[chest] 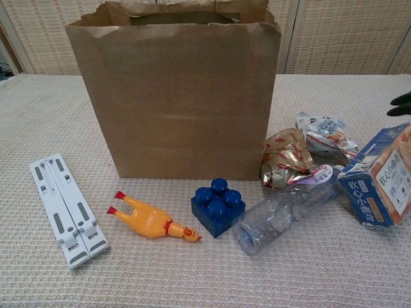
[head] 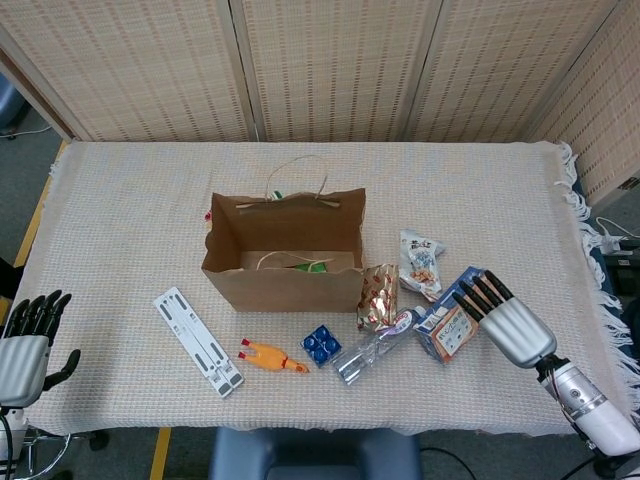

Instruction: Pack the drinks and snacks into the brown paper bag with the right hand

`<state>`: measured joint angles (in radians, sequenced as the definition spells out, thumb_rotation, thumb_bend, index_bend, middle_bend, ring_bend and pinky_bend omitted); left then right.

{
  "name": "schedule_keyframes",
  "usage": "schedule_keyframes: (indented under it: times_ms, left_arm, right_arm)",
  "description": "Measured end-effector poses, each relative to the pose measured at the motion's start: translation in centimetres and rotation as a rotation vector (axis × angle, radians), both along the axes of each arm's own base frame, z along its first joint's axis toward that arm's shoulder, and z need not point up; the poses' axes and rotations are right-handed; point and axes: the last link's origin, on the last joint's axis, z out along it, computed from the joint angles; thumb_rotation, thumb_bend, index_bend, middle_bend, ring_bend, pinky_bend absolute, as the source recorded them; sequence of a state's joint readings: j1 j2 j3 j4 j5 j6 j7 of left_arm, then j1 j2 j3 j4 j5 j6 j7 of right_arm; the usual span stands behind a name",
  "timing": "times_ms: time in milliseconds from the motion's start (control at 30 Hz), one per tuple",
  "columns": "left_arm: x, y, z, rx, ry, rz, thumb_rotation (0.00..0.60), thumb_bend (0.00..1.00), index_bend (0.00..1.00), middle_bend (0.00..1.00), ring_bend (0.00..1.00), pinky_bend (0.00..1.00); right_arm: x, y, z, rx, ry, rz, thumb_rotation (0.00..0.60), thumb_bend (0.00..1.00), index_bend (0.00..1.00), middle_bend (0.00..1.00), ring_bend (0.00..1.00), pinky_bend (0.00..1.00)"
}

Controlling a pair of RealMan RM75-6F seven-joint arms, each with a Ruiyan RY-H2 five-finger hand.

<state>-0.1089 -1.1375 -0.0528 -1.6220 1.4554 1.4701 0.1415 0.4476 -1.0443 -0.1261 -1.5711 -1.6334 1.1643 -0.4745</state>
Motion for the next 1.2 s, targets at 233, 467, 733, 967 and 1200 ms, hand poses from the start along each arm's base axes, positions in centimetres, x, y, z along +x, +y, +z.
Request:
schedule_keyframes:
  times_ms: [233, 467, 733, 967, 1200]
  left_arm:
    - [0.0, 0.0, 0.0, -0.003, -0.001, 0.001, 0.6, 0.36, 0.03, 0.0, 0.0, 0.0]
    - [0.0, 0.1, 0.0, -0.005, -0.003, 0.001, 0.6, 0.36, 0.03, 0.0, 0.0, 0.0]
    - [0.0, 0.1, 0.0, -0.006, -0.003, 0.002, 0.6, 0.36, 0.02, 0.0, 0.0, 0.0]
    - [0.0, 0.1, 0.0, -0.007, -0.003, 0.002, 0.6, 0.36, 0.02, 0.0, 0.0, 0.0]
    - [0.0, 0.1, 0.1, -0.008, -0.004, 0.001, 0.6, 0.36, 0.02, 0.0, 0.0, 0.0]
  right_arm:
    - [-0.7, 0.6, -2.3, 0.021, 0.078, 0.023, 0.6, 0.0, 0.0, 0.0, 0.0, 0.0]
    - [-0.2, -0.1, -4.3, -0.006, 0.109, 0.039, 0.6, 0.0, 0.0, 0.0, 0.0, 0.0]
    - [0.0, -0.6, -5.7, -0.05, 0.174, 0.097, 0.6, 0.0, 0.0, 0.0, 0.0, 0.0]
    - [0.1, -0.2, -6.8, -0.058, 0.211, 0.142, 0.6, 0.0, 0.0, 0.0, 0.0, 0.0]
    - [0.2, 0.3, -8.1, -0.044, 0.231, 0.148, 0.6, 0.0, 0.0, 0.0, 0.0, 0.0]
